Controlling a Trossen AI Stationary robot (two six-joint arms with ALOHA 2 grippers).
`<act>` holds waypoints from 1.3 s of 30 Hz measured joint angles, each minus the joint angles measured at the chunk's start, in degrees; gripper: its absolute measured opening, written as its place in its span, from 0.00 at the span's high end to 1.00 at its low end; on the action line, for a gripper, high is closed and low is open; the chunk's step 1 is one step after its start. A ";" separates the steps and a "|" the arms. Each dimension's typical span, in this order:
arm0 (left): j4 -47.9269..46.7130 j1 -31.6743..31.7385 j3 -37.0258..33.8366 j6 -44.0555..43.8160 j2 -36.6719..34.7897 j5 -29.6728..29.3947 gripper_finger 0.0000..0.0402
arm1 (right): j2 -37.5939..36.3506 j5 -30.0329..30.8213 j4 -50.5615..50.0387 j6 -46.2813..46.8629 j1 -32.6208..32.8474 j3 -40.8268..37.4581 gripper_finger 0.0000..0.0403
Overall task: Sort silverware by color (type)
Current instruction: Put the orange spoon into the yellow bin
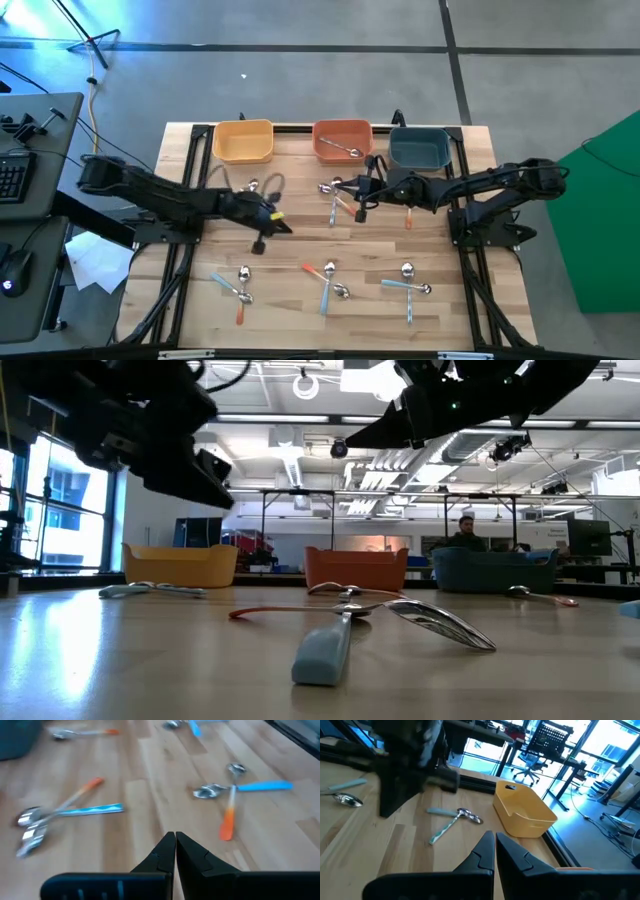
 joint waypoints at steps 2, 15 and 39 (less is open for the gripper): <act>0.18 -0.97 2.71 0.87 4.94 2.12 0.99 | 0.00 0.00 -0.04 0.09 0.00 0.00 1.00; -0.22 -5.16 14.82 0.73 24.70 5.47 0.71 | 0.02 0.00 -0.98 0.30 0.00 0.00 1.00; -0.46 -11.78 25.54 -3.43 36.71 0.25 0.58 | 0.07 0.04 -0.98 2.85 0.00 0.00 1.00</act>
